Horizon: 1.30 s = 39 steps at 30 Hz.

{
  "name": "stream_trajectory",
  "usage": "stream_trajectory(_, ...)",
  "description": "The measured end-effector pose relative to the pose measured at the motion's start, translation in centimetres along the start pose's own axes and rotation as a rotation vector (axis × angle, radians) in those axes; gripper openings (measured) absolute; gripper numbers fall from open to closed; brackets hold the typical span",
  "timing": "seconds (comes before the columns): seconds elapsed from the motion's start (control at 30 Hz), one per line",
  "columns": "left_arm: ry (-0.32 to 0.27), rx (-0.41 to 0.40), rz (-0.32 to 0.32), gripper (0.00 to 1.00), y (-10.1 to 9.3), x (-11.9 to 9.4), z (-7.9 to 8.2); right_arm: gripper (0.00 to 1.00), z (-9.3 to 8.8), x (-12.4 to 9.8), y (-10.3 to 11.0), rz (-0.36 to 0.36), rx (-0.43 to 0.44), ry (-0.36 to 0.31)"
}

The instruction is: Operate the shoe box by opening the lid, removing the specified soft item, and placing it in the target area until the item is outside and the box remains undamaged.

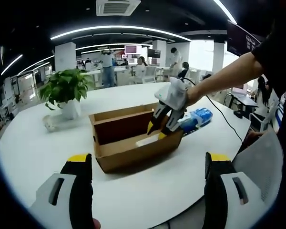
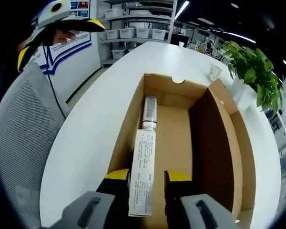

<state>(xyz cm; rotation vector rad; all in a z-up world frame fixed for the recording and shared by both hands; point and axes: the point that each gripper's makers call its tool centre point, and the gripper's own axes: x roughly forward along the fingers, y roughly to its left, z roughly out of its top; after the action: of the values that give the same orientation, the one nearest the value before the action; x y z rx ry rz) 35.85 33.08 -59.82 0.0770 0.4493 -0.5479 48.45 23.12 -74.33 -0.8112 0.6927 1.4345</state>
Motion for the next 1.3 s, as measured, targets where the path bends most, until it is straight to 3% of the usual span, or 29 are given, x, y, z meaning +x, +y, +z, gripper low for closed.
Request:
stream_trajectory(0.2,0.003,-0.002,0.004,0.97,0.1,-0.1,-0.3,0.16,-0.2,0.1,-0.1,-0.014,0.005,0.007)
stream_trajectory(0.57,0.001,-0.001,0.001,0.97,-0.2,-0.5,-0.4,0.14,-0.3,-0.8,0.3,-0.030,-0.054,0.027)
stream_trajectory(1.3,-0.005,0.007,-0.025,0.99,-2.0,-1.0,-0.3,0.14,2.1,-6.2,-1.1,-0.099,-0.113,-0.021)
